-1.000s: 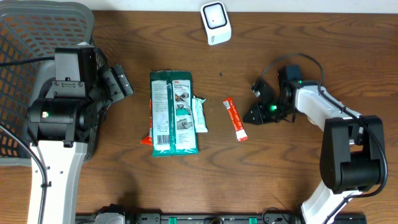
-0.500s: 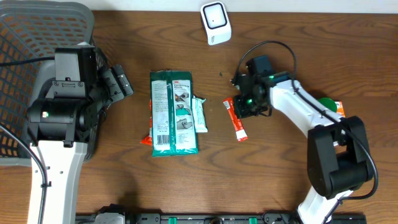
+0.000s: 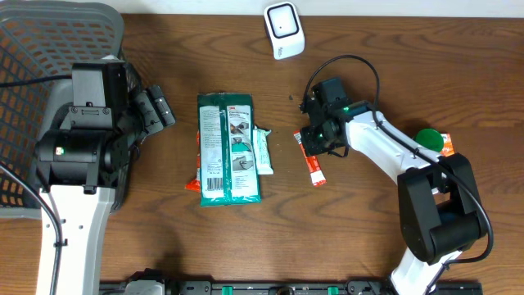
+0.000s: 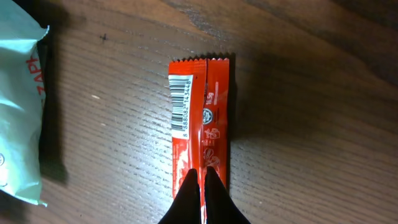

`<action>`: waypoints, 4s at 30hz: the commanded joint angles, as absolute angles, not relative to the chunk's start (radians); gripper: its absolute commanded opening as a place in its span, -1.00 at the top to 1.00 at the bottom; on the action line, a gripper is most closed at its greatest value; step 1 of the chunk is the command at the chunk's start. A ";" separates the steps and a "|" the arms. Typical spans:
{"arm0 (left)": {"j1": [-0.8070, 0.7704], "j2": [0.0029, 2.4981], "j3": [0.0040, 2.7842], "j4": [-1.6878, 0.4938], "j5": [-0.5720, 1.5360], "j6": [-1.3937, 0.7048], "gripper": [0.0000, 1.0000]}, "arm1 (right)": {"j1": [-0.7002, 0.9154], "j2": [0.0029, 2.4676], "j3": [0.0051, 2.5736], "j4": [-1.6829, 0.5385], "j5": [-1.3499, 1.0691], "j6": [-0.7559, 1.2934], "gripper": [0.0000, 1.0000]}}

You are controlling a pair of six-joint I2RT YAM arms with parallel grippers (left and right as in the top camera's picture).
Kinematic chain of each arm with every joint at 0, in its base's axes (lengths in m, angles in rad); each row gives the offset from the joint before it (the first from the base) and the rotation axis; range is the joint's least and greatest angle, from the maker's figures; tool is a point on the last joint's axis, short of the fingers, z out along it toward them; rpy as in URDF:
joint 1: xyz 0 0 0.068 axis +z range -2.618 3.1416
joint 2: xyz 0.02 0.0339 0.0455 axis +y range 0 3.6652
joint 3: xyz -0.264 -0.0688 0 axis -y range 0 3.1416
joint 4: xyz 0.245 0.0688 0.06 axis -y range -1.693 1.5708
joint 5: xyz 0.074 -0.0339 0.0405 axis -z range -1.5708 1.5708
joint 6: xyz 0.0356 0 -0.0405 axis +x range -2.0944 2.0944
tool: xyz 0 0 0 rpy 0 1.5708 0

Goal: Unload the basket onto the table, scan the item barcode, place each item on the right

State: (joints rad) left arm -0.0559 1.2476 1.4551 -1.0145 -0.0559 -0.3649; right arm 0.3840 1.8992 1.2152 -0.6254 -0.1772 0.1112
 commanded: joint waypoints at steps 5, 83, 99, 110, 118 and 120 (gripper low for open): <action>-0.052 1.248 1.463 -1.017 -0.065 -0.352 -0.83 | 0.395 1.902 1.155 -0.567 -0.163 0.145 0.98; -0.052 1.248 1.463 -1.017 -0.065 -0.352 -0.83 | 0.444 1.880 1.282 -0.450 -0.217 0.155 0.89; -0.052 1.248 1.463 -1.017 -0.064 -0.352 -0.83 | 0.447 1.724 1.200 -0.787 -0.218 0.157 0.92; -0.052 1.248 1.463 -1.017 -0.065 -0.352 -0.83 | 0.447 1.753 1.017 -0.657 -0.214 0.179 0.91; -0.052 1.248 1.463 -1.017 -0.065 -0.352 -0.83 | 0.445 1.748 1.056 -0.662 -0.223 0.187 0.87; -0.052 1.248 1.463 -1.017 -0.065 -0.352 -0.83 | 0.444 1.742 1.098 -0.701 -0.218 0.186 0.83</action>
State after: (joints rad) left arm -0.0559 1.2476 1.4551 -1.0149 -0.0555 -0.3649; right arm 0.4419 1.7523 1.0325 -0.6743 -0.2131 0.1753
